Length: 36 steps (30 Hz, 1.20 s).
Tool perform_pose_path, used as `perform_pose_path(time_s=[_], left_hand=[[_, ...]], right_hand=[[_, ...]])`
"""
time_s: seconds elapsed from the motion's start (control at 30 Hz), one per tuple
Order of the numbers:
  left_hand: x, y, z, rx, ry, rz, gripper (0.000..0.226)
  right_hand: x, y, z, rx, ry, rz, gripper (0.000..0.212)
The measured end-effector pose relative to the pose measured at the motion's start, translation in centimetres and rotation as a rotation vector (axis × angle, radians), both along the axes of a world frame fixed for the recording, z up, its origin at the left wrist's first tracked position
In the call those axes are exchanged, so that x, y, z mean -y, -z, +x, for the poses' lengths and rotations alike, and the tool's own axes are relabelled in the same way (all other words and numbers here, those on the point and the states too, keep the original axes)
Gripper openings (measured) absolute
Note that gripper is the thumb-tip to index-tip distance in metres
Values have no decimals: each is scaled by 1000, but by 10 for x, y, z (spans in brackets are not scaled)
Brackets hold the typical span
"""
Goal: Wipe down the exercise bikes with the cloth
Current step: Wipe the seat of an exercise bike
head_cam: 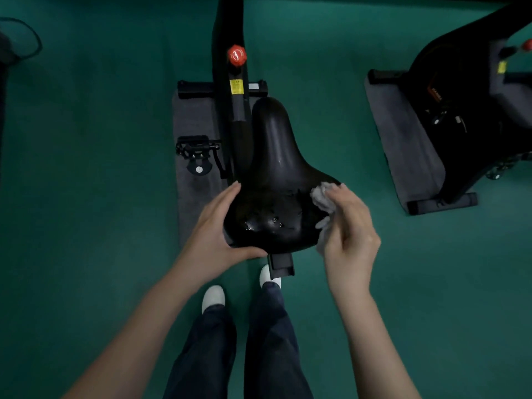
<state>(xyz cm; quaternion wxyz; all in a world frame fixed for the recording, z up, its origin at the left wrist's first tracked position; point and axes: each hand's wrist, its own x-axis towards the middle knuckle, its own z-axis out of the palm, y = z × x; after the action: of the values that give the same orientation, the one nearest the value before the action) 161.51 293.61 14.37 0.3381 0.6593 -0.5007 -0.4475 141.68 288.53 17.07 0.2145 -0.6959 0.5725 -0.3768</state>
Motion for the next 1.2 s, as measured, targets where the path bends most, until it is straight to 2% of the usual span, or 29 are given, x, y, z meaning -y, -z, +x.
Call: perform_pose_path(time_s=[0.07, 0.23, 0.33, 0.43, 0.6, 0.7, 0.77, 0.9, 1.03, 1.13, 1.2], left_hand=[[-1, 2, 0, -18, -14, -3, 114], [0, 5, -1, -52, -50, -1, 115], [1, 7, -2, -44, -60, -17, 113], [-1, 8, -2, -61, -72, -10, 114], [-1, 11, -3, -101, -99, -20, 114], [0, 10, -3, -118, -95, -14, 117], [0, 10, -3, -115, -90, -11, 118], [-1, 9, -3, -135, -88, -22, 112], [-2, 10, -2, -136, -74, -23, 113], [-1, 11, -3, -139, -70, -37, 110], [-1, 11, -3, -145, -77, -33, 110]], right_hand=[[3, 3, 10, -36, 58, -11, 48], [-39, 2, 30, -99, -136, -36, 49], [-17, -6, 24, -31, -110, -46, 51], [23, -8, 21, -77, -46, 14, 53], [-4, -8, 27, -178, -281, 54, 56], [-24, -14, 21, -119, -362, 46, 51], [-3, -19, 24, -71, -354, 27, 51], [47, -12, 39, -122, -292, 23, 53], [12, -9, 45, -185, -366, 39, 55], [-10, -17, 42, -145, -488, 65, 52], [-1, -17, 42, -114, -459, 64, 48]])
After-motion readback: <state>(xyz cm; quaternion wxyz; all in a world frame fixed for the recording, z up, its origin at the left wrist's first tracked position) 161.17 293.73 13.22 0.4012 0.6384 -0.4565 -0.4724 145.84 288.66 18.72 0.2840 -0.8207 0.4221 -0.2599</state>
